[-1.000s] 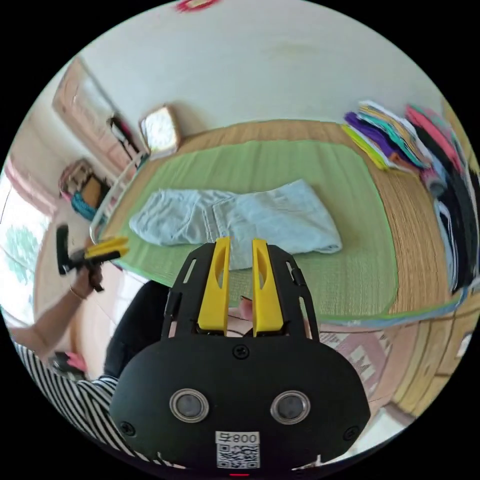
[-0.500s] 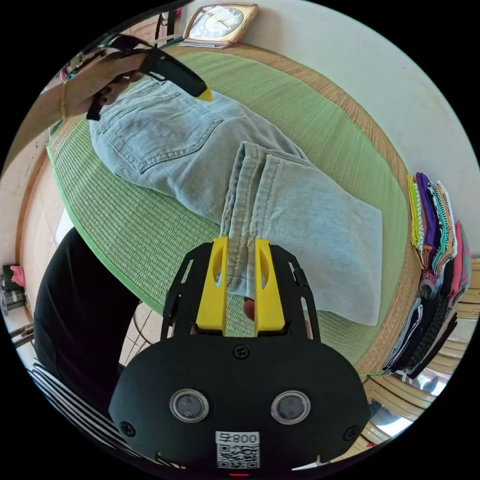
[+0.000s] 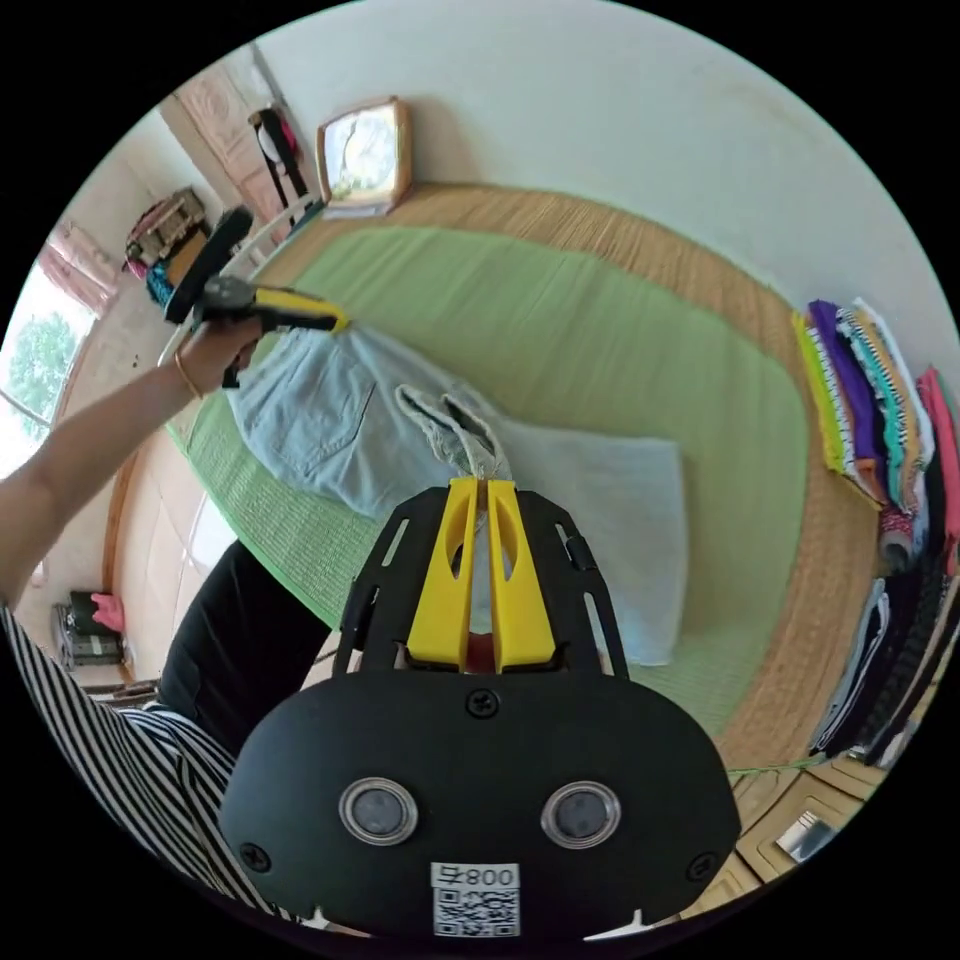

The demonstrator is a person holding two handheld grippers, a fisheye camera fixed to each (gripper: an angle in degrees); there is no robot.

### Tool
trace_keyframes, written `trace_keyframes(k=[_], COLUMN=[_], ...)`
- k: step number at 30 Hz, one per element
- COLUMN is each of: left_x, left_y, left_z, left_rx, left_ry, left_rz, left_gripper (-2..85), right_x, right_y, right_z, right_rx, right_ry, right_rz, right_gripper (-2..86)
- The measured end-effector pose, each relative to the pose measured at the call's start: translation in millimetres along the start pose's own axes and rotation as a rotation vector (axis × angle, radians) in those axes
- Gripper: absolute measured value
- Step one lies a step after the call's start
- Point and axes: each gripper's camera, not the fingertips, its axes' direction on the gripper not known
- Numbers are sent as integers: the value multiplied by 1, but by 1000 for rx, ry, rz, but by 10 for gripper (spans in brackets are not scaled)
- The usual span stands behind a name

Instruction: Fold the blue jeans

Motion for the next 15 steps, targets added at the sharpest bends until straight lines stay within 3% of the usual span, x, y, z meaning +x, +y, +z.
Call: trace_keyframes(k=[7,12,15], left_x=[-19,-30,-20], left_y=[67,155,203], left_z=[-166,-225,-203], left_rx=[311,410,319], left_ry=[-65,-99,-28], left_rz=[-4,-79,-99], left_gripper=[2,3,5], right_x=[147,232,277], right_y=[15,66,95], right_z=[-177,-205,-170], right_rx=[226,266,181], right_ry=[204,114,111], right_rz=[195,383,515], right_gripper=[5,6,7])
